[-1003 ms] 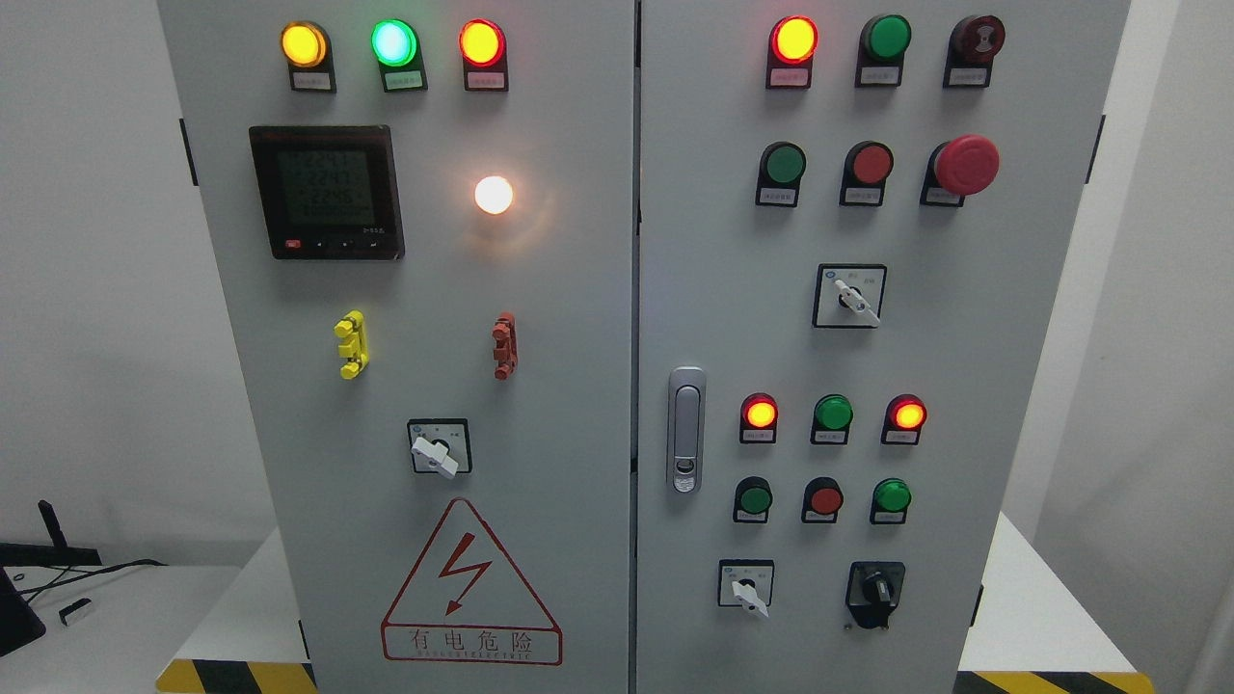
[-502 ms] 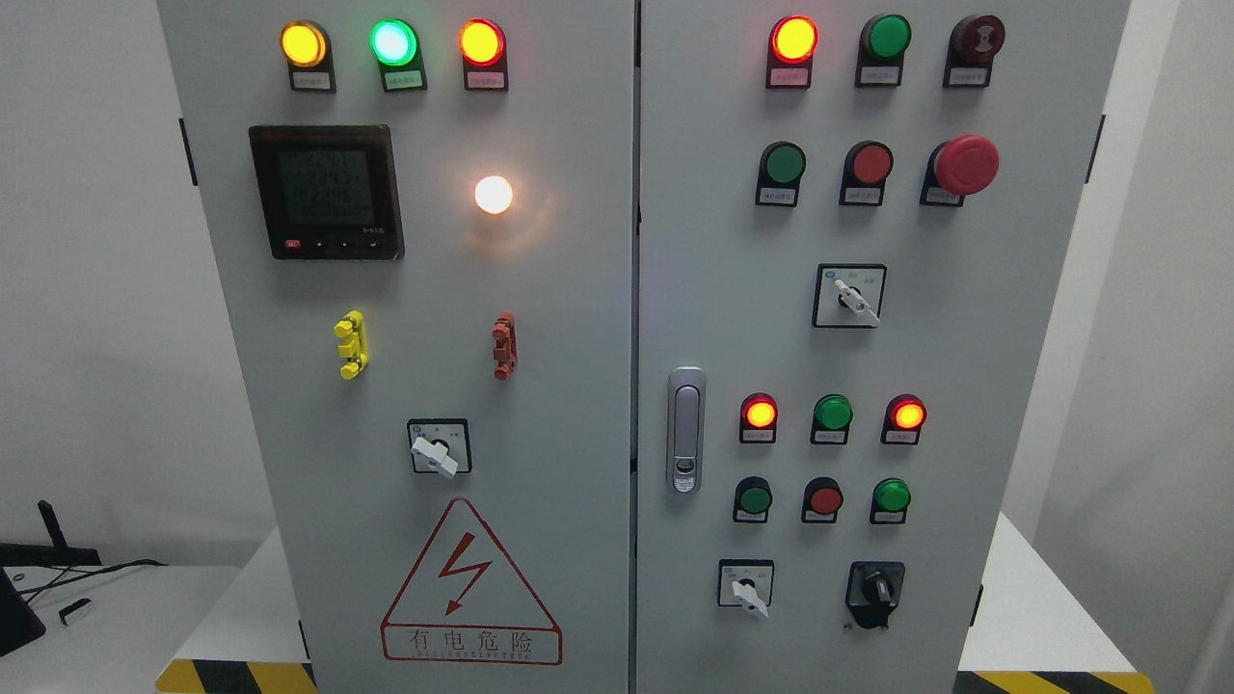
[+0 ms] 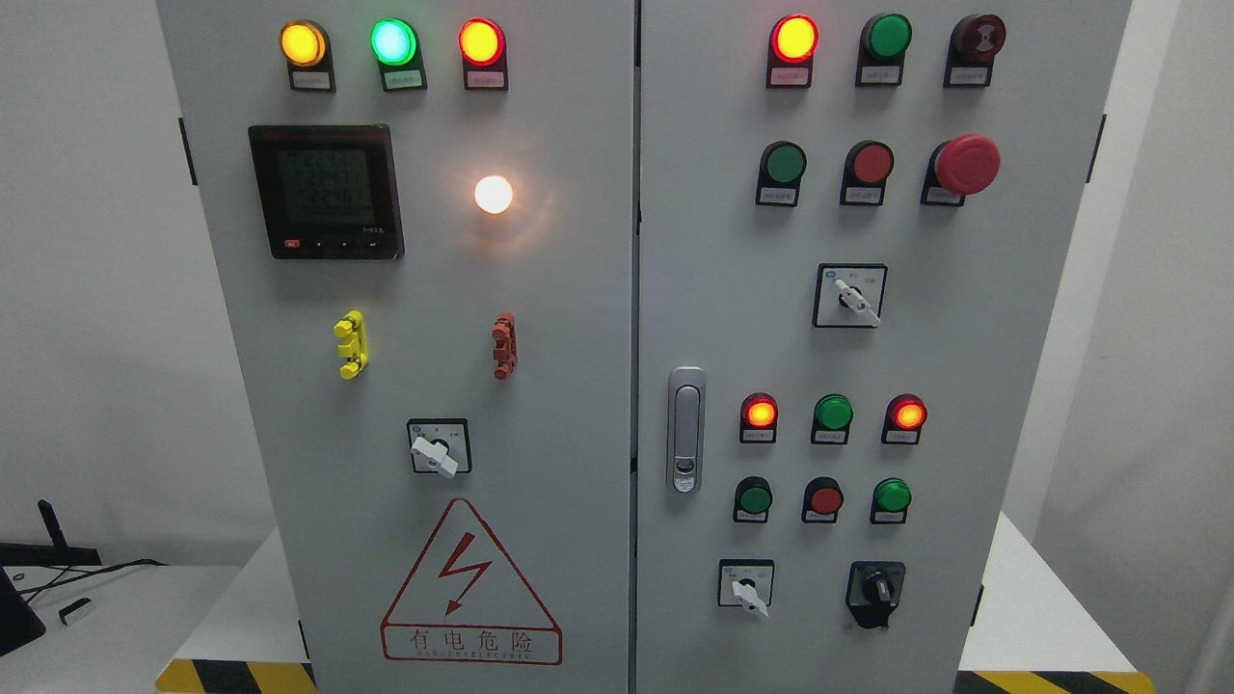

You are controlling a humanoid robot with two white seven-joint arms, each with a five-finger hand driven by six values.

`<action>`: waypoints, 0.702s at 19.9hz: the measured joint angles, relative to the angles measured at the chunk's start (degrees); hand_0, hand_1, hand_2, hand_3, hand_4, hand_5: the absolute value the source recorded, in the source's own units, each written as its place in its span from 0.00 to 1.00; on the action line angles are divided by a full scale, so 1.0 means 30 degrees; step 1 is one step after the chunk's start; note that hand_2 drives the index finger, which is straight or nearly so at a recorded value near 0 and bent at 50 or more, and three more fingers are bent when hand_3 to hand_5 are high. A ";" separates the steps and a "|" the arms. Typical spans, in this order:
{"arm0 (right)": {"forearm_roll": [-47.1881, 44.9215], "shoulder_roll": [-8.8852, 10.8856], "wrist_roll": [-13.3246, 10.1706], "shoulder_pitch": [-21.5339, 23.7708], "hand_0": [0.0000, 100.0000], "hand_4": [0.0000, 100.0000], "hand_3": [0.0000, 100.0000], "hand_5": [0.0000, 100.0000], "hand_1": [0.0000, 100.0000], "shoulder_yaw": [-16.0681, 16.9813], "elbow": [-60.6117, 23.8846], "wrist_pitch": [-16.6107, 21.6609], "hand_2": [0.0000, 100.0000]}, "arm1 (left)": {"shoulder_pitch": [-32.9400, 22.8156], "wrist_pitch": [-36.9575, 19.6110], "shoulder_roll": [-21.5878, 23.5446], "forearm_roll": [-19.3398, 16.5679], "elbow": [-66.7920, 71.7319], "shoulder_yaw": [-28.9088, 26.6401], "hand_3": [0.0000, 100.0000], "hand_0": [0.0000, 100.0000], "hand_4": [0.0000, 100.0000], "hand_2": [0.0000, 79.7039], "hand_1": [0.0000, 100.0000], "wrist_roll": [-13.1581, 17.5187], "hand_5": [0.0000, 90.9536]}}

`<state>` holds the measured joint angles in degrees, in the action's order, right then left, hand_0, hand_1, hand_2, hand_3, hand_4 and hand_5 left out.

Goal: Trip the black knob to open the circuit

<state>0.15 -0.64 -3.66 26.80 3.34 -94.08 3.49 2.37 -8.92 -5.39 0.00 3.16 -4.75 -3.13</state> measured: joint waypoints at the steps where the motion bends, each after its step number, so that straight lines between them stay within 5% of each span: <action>1: -0.0010 0.0022 -0.0010 -0.0296 0.42 0.78 0.86 0.76 0.67 0.0059 -0.0168 -0.0211 0.54 | 0.0000 -0.0001 0.0000 0.0000 0.0000 0.0000 0.00 0.12 0.00 0.00 0.39 0.0000 0.00; 14: -0.0044 0.0152 0.0033 -0.4196 0.42 0.78 0.87 0.76 0.68 0.1084 -0.1394 -0.2232 0.55 | 0.0000 0.0000 -0.0001 0.0000 0.0000 0.0000 0.00 0.12 0.00 0.00 0.39 -0.0001 0.00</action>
<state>0.01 -0.19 -3.56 14.22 6.59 -98.26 -3.21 2.37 -8.92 -5.39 0.00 3.16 -4.74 -3.13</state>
